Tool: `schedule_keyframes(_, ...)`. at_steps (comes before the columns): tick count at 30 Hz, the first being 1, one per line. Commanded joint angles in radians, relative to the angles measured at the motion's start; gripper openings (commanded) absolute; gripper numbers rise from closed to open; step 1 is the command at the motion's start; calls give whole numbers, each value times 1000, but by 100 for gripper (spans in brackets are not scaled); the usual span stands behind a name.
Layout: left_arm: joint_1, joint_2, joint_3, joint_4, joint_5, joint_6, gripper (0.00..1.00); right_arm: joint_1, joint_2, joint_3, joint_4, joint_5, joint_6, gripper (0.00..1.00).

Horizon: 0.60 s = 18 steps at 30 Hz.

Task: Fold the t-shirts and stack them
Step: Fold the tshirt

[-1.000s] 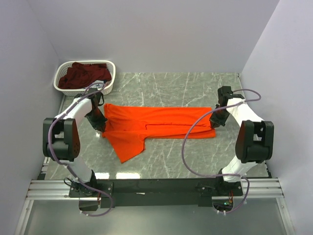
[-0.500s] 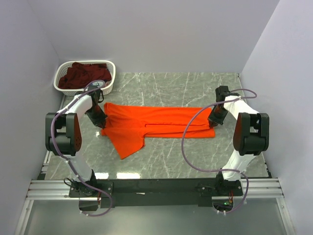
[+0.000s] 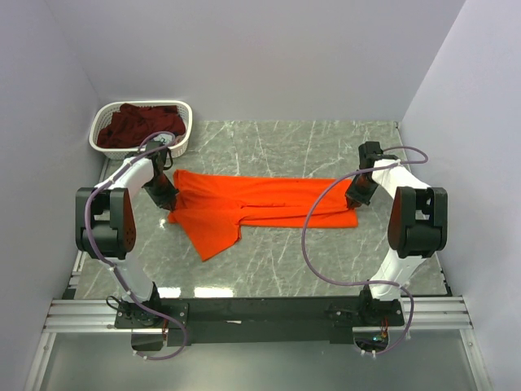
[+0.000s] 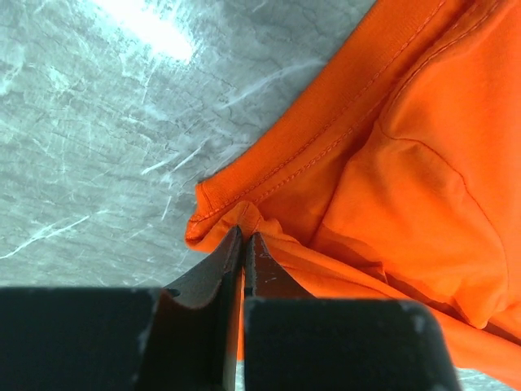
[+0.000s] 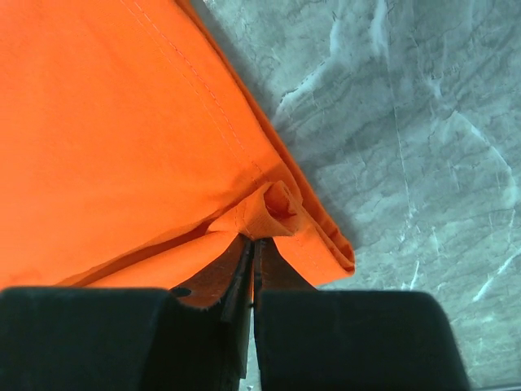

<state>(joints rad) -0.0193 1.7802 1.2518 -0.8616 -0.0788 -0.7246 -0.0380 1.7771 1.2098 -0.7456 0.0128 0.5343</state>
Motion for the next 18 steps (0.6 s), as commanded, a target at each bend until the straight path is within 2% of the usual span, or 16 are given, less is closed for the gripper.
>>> schedule_keyframes(1, 10, -22, 43, 13, -67, -6, 6, -3, 10, -4, 31, 36, 6, 5)
schedule_keyframes(18, -2, 41, 175, -1, -93, 42, 7, -11, -15, -58, 54, 87, 29, 5)
